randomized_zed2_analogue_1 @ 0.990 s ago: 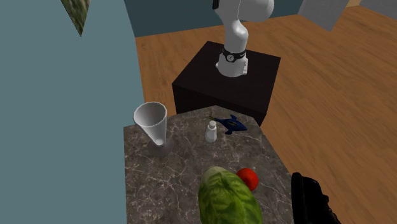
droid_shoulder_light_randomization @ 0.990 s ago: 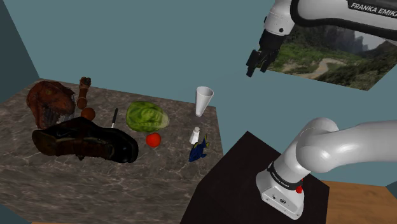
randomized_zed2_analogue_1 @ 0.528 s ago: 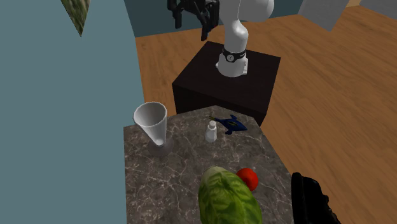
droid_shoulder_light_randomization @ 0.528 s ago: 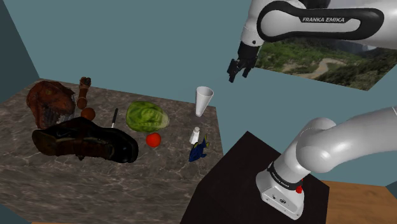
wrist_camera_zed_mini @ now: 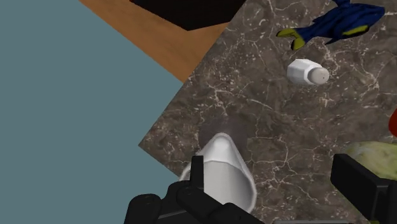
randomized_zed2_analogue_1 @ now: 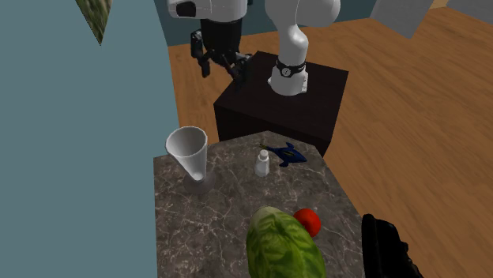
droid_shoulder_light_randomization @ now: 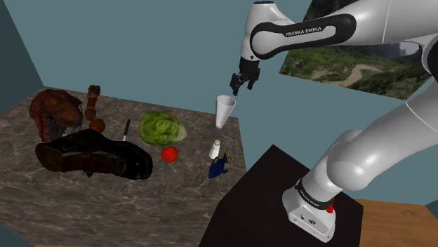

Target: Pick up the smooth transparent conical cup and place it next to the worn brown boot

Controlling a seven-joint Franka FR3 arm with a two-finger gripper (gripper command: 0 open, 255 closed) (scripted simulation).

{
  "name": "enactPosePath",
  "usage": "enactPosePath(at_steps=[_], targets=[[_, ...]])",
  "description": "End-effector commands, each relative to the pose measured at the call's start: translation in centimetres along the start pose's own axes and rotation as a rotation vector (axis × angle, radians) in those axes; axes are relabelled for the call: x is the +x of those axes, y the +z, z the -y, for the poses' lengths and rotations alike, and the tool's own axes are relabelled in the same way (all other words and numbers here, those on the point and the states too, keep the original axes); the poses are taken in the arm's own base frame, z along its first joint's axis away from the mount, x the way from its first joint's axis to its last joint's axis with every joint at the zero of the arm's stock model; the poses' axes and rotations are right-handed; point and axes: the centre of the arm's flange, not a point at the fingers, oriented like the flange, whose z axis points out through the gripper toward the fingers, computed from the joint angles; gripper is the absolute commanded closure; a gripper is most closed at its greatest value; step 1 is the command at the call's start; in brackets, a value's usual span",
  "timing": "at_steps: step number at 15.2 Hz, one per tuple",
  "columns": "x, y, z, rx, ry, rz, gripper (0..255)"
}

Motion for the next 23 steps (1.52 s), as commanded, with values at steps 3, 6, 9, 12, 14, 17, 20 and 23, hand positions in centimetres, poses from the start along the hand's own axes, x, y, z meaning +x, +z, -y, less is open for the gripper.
enactPosePath(at_steps=[3, 6, 9, 12, 14, 17, 20, 23], targets=[[4.1, 3.6, 1.0, -0.012, -0.012, 0.008, 0], [7.1, 6.2, 1.8, -0.021, -0.021, 0.014, 0], [10.0, 8.8, 2.6, -0.030, -0.030, 0.021, 0], [12.1, 10.7, 3.1, -0.036, -0.037, 0.025, 0], [12.1, 11.7, 3.1, -0.036, -0.037, 0.025, 0], [12.0, 13.3, 3.0, -0.036, -0.037, 0.025, 0], [12.0, 14.7, 3.0, -0.036, -0.037, 0.025, 0], [12.0, 14.7, 3.0, -0.036, -0.037, 0.025, 0]])
